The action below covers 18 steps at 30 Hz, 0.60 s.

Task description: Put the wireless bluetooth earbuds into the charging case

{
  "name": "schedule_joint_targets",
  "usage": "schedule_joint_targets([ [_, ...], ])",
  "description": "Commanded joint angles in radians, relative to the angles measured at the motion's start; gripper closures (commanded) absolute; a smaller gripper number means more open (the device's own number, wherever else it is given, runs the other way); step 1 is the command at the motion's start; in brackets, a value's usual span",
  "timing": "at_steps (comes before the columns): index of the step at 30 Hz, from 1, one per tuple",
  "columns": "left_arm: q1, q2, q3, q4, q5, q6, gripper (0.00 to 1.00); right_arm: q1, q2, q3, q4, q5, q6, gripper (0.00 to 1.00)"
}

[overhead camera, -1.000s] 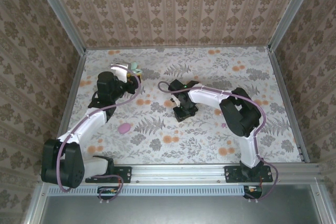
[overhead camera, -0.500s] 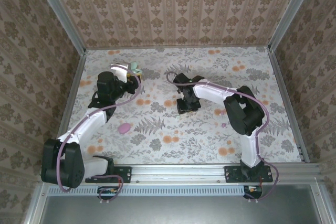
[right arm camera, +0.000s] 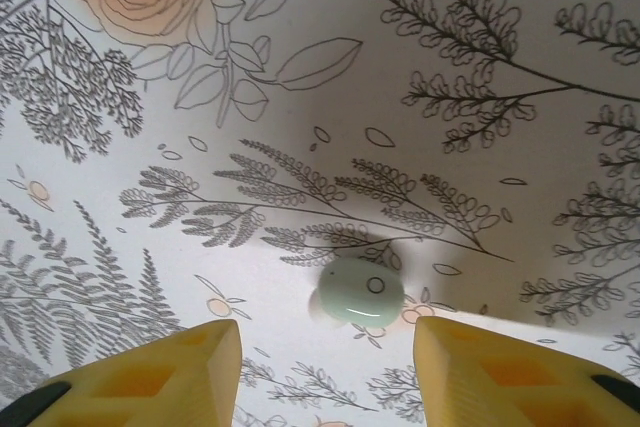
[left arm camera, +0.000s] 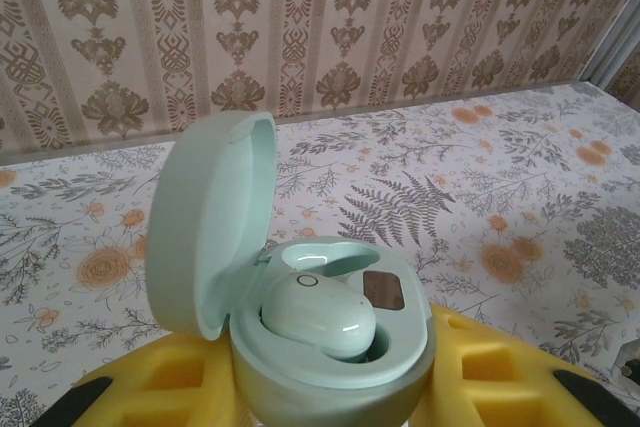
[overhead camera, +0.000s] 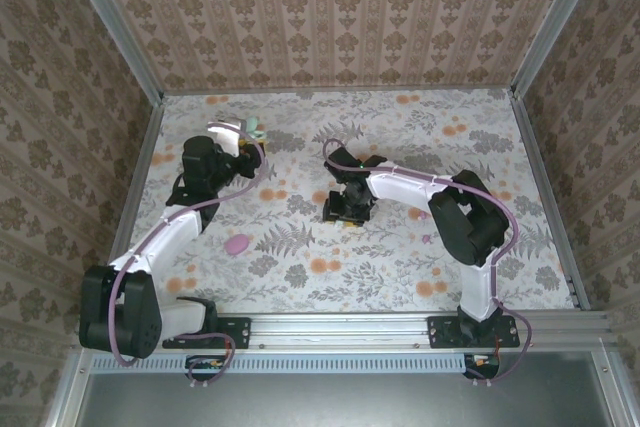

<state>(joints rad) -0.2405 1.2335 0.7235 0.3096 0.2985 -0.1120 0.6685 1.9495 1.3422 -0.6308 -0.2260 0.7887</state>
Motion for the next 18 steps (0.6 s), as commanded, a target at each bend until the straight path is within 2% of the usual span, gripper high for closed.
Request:
schedule_joint_targets([
  [1,0.007,0.007,0.019,0.032,0.017,0.009,0.78,0.006,0.017,0.008,-0.002,-0.017,0.032,0.51],
  [18,0.013,-0.003,0.019,0.026,0.014,0.002,0.78,0.022,0.099,0.13,-0.067,0.001,-0.056,0.56],
])
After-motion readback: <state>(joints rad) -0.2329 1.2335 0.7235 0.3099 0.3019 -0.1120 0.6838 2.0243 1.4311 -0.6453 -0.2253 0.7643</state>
